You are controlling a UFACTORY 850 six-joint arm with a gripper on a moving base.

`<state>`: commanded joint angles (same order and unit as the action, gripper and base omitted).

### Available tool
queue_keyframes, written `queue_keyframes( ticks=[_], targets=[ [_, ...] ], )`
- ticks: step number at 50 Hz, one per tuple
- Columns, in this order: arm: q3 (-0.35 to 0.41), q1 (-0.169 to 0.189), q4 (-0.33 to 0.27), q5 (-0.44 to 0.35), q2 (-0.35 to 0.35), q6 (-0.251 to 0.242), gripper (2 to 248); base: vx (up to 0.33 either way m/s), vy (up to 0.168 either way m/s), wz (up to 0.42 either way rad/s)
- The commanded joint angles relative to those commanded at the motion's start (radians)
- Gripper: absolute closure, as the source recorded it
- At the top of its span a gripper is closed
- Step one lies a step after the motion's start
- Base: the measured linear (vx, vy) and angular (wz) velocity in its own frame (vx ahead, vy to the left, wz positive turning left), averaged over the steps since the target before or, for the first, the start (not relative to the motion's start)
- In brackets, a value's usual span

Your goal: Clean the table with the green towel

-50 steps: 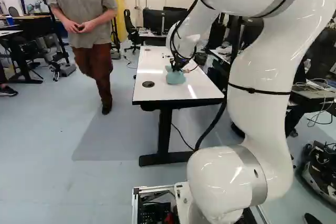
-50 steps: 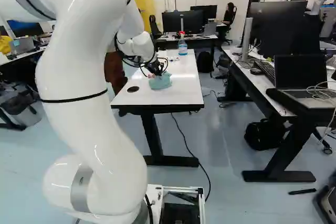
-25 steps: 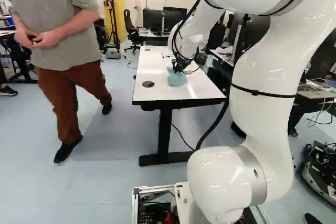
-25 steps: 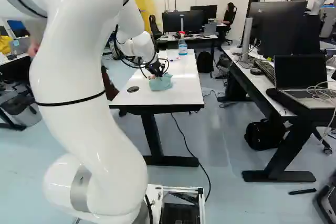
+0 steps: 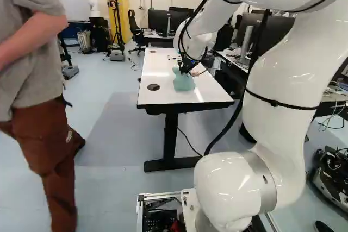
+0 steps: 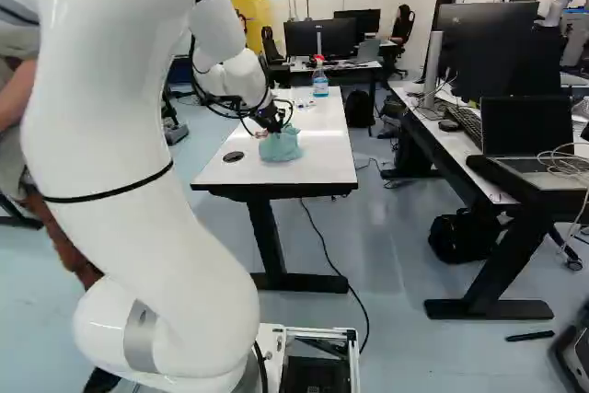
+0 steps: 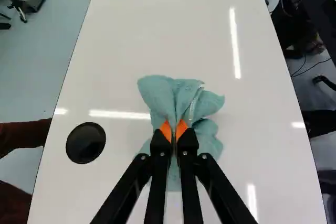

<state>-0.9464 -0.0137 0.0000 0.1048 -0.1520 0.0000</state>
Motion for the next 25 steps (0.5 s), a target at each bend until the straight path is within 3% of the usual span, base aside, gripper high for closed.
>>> queue_keyframes(
  ticks=[25],
  targets=[
    [0.133, -0.008, 0.000, 0.000, 0.124, 0.000, 220, 0.000, 0.000, 0.000]
  ],
)
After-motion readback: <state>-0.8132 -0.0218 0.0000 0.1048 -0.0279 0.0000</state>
